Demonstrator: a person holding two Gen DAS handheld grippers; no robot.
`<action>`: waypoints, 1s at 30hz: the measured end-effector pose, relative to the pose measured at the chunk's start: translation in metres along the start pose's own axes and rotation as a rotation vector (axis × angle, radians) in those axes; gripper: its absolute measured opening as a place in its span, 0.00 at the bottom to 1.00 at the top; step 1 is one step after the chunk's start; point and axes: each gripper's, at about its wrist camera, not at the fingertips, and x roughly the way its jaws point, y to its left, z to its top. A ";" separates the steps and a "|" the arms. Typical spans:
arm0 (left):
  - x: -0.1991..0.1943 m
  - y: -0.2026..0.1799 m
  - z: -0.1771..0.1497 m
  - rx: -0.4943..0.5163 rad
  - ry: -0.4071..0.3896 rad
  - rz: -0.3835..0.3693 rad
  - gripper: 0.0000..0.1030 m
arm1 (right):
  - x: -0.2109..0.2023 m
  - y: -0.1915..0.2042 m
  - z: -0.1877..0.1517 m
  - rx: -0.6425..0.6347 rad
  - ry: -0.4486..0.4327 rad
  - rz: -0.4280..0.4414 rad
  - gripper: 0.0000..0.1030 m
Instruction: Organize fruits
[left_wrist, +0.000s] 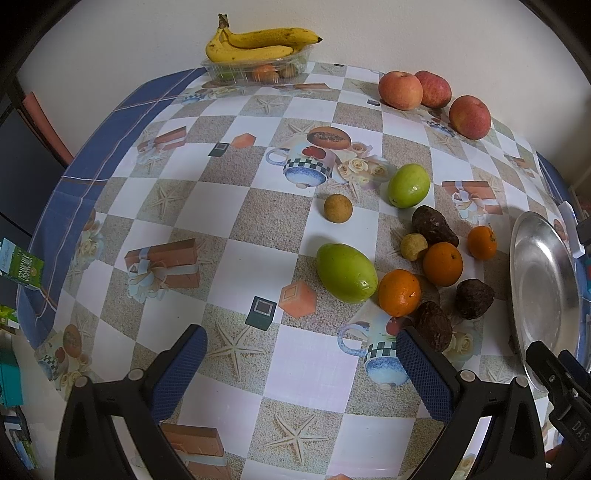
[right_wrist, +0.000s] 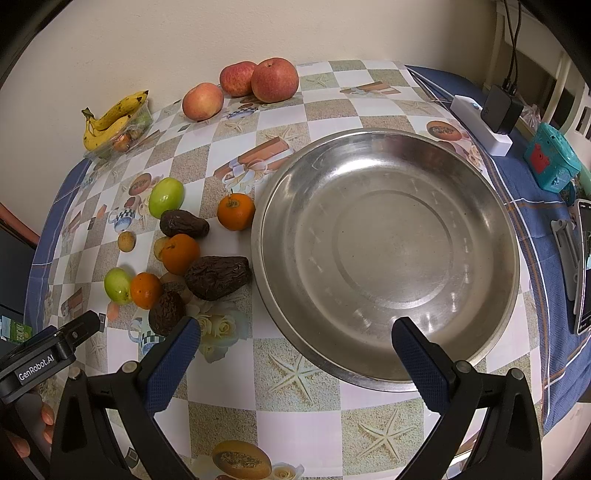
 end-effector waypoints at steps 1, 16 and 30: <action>0.000 0.000 0.000 -0.001 0.000 -0.002 1.00 | 0.000 0.000 0.000 0.000 0.000 0.000 1.00; -0.006 0.002 0.007 -0.024 -0.050 -0.121 1.00 | -0.001 0.006 0.001 -0.021 -0.004 0.028 1.00; -0.010 0.012 0.035 -0.070 -0.145 -0.232 1.00 | -0.001 0.061 0.012 -0.168 -0.056 0.167 0.96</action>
